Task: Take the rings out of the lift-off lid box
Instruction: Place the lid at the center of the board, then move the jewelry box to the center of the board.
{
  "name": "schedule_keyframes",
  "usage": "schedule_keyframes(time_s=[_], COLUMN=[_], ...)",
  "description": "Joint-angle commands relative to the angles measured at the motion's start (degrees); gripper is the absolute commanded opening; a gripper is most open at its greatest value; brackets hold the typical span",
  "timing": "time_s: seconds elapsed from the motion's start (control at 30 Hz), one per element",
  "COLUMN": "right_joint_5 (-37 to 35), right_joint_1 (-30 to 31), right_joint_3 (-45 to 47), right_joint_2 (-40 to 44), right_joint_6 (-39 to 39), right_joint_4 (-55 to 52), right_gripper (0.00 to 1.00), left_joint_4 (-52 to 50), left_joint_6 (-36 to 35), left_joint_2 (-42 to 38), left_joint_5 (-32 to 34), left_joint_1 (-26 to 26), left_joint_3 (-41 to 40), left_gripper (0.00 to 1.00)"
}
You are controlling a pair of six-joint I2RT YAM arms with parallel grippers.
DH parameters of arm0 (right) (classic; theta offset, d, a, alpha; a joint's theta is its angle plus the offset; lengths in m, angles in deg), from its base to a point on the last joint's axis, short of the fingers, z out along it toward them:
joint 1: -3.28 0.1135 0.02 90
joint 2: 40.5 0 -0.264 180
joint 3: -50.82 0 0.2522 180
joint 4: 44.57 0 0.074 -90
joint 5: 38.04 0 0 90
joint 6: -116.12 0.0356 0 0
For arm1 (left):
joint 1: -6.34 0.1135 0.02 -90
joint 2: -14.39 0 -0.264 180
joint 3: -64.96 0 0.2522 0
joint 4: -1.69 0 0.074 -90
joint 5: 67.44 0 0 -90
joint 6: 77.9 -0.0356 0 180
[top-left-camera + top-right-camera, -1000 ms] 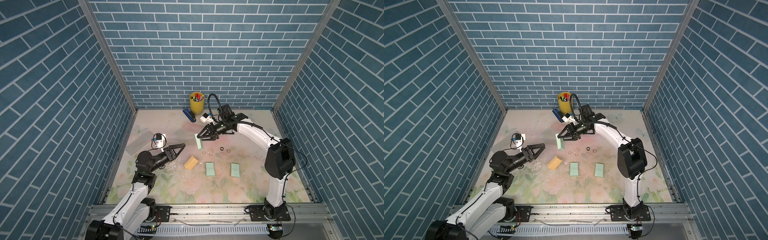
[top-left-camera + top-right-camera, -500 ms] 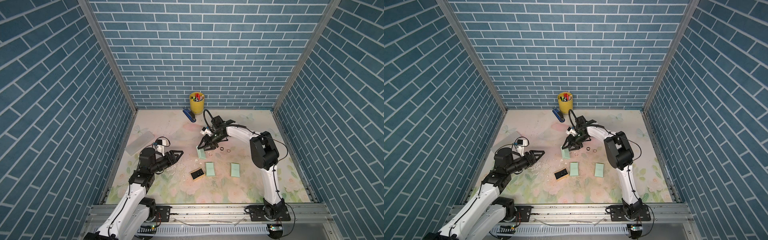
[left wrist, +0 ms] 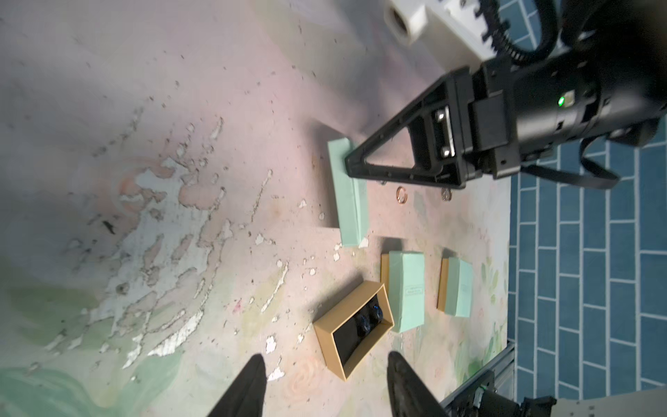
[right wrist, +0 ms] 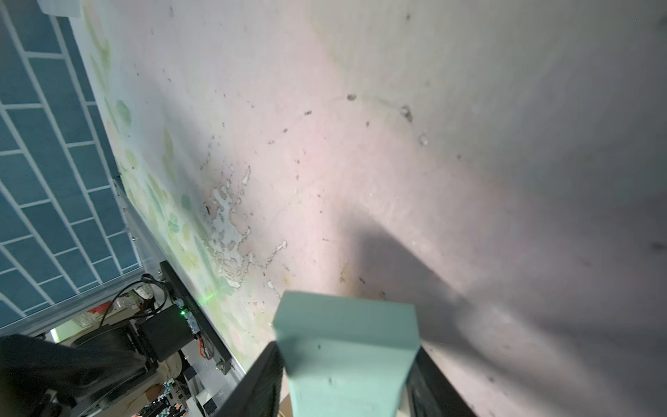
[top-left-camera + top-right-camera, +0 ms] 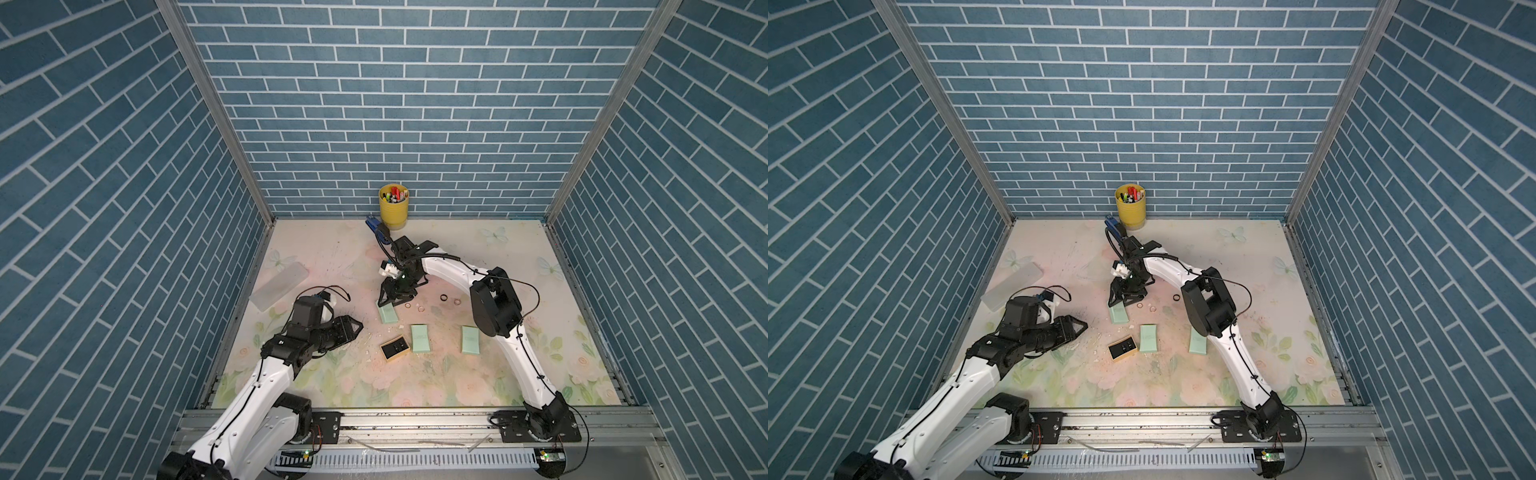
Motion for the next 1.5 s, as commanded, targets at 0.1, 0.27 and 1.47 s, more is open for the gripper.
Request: schedule_keyframes(time_s=[0.1, 0.27, 1.47], right_joint_5=[-4.18, -5.75, -7.86], right_joint_1=[-0.68, -1.16, -3.65], right_joint_3=[3.97, 11.25, 29.75], right_joint_2=[8.58, 19.13, 32.16], right_joint_6=[-2.32, -1.66, -0.06], right_joint_4=[-1.62, 0.33, 8.16], right_gripper=[0.65, 0.68, 0.6], left_joint_4=[-5.15, -4.26, 1.1], left_joint_6=[-5.42, -9.28, -16.47], left_joint_2=[8.31, 12.79, 35.35], left_joint_5=[6.89, 9.48, 16.62], left_joint_1=[-9.29, -14.79, -25.4], left_joint_3=[5.02, 7.49, 14.86], left_gripper=[0.55, 0.55, 0.32])
